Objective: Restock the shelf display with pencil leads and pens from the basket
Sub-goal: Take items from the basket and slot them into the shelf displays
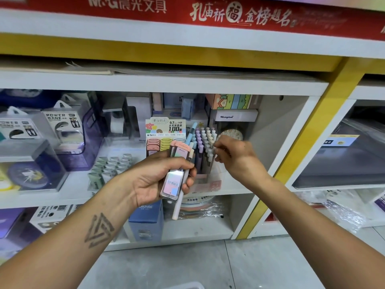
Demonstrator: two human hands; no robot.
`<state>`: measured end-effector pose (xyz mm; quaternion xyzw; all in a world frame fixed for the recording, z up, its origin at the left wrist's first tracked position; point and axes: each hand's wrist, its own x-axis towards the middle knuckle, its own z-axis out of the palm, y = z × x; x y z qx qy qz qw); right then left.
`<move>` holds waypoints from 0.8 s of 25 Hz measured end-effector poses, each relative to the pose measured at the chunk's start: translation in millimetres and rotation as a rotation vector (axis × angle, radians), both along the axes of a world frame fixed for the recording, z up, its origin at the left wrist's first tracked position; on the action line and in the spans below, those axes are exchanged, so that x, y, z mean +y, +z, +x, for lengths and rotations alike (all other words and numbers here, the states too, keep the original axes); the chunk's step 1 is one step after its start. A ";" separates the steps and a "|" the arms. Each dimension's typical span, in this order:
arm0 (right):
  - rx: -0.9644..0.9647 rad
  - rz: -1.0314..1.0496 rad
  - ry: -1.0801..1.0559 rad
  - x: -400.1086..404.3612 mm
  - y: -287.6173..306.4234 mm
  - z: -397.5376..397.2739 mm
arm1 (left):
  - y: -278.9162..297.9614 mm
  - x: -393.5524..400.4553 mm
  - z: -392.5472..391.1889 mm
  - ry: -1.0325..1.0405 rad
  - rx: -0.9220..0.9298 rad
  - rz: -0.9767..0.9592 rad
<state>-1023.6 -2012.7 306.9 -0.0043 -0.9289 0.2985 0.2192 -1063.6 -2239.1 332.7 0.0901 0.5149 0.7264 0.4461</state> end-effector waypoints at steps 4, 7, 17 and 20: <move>0.057 0.097 -0.119 -5.6 13.5 -2.2 | -3.0 -1.7 -1.1 -0.054 0.002 0.015; 0.012 -0.618 -0.056 -18.8 30.3 -4.2 | -2.8 -2.3 -1.2 -0.134 -0.023 0.018; 0.201 -1.028 -0.128 -34.5 45.4 -9.9 | 0.1 -24.4 -8.7 -0.149 -0.042 -0.083; 0.279 -0.870 -0.130 -34.2 49.1 -9.4 | 2.2 -35.7 -13.4 -0.061 -0.029 -0.125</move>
